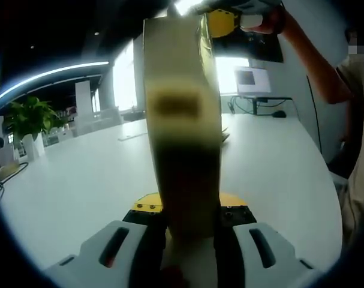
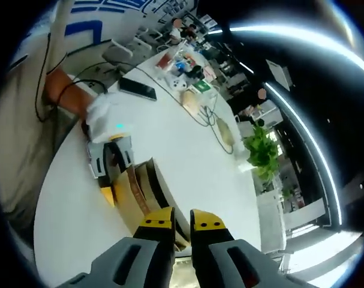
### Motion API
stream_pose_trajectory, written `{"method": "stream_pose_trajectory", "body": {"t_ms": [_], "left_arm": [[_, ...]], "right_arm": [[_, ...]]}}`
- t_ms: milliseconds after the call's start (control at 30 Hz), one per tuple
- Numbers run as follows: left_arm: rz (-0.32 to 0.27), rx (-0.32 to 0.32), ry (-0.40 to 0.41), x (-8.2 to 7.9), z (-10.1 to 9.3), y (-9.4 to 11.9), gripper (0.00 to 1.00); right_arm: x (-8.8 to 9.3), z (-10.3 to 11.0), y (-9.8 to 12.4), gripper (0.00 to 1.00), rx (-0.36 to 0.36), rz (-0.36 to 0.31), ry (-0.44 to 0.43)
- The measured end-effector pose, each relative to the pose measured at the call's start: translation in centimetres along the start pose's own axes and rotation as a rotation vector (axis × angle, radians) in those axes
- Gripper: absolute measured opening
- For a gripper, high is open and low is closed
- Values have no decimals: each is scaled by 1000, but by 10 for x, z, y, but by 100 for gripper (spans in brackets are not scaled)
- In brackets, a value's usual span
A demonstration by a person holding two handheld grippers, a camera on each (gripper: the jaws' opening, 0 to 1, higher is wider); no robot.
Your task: Extract single mask from mask box in order stack masks on table
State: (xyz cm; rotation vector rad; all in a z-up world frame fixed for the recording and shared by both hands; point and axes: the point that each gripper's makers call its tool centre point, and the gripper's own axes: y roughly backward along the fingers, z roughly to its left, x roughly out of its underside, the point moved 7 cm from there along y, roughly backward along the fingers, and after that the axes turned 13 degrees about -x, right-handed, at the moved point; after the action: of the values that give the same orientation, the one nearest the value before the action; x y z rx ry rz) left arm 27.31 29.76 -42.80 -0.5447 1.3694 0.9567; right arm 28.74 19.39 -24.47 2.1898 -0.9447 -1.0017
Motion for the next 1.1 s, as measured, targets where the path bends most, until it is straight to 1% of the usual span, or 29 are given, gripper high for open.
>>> {"method": "stream_pose_trajectory", "body": {"t_ms": [67,167,333,400,467,533,633,800,933,1033,1100], "left_arm": [[0,-1,-1,-1,-1,1,21],[3,-2,6,0,0,0,21],[5,0,11,-1,-2,1,20],[3,0,8,0,1,-1,20],[1,1,4,-1,-1,1,20],[0,1,1,1,1,0,20],[-4,3,-6,-2,-4,2,20],[-6,7,-9,-2,-3,2,20],[-8,10,-13,-3,-5,2,20],[-8,11,-12,0,0,-1,20],[-7,12,-11,0,1,-2,20]], "right_arm": [[0,-1,-1,3,-17,-1,-4],[0,0,0,4,-24,3,-12],[-4,2,3,4,-68,7,18],[-5,3,3,4,-93,18,37],[-6,1,3,4,-116,18,33],[-7,-1,3,4,-142,18,26],[-6,-5,2,4,-171,22,26],[-5,-10,3,4,-201,21,8],[-4,-11,5,2,-252,19,8],[-6,-10,8,0,-294,3,-3],[-7,-7,8,0,-335,3,-4]]}}
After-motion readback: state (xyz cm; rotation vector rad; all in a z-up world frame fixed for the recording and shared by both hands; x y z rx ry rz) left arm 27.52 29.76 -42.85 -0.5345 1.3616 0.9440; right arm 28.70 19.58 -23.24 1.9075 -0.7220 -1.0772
